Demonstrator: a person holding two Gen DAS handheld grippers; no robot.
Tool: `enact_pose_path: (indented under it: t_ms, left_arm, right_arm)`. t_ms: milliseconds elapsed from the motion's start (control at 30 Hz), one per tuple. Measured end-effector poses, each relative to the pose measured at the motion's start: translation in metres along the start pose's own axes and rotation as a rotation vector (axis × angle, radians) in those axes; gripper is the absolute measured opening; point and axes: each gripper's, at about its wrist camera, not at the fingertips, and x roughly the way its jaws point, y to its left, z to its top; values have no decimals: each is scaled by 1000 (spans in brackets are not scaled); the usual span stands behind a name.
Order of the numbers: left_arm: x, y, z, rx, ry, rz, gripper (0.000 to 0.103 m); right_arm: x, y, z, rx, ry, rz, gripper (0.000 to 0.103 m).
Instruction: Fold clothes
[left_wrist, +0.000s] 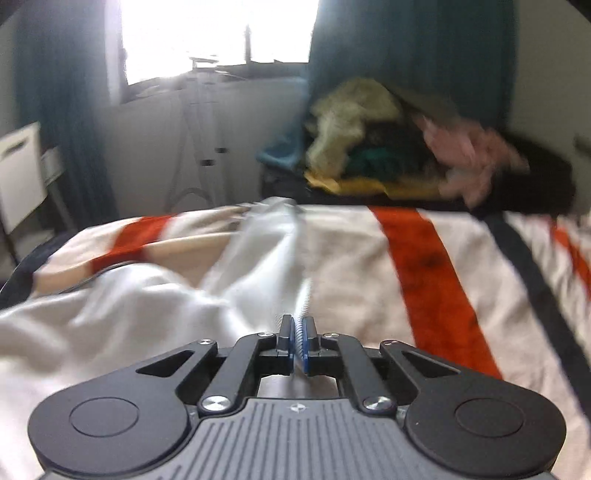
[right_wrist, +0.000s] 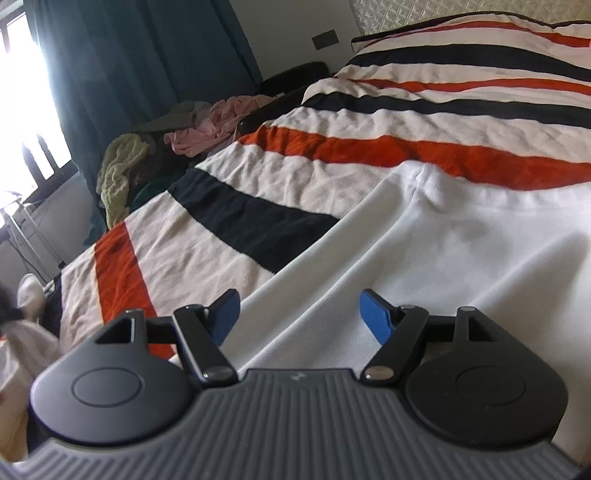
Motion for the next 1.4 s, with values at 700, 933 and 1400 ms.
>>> enact_pose_path:
  t_ms: [700, 933, 1400]
  left_arm:
    - [-136, 174, -104, -310, -20, 26, 46]
    - [-229, 128, -134, -100, -119, -67, 68]
    - [-255, 116, -176, -14, -194, -91, 102]
  right_arm:
    - [-37, 53, -19, -265, 2, 333, 74]
    - [-60, 71, -38, -401, -17, 484, 74]
    - [-96, 80, -45, -497, -82, 491, 74]
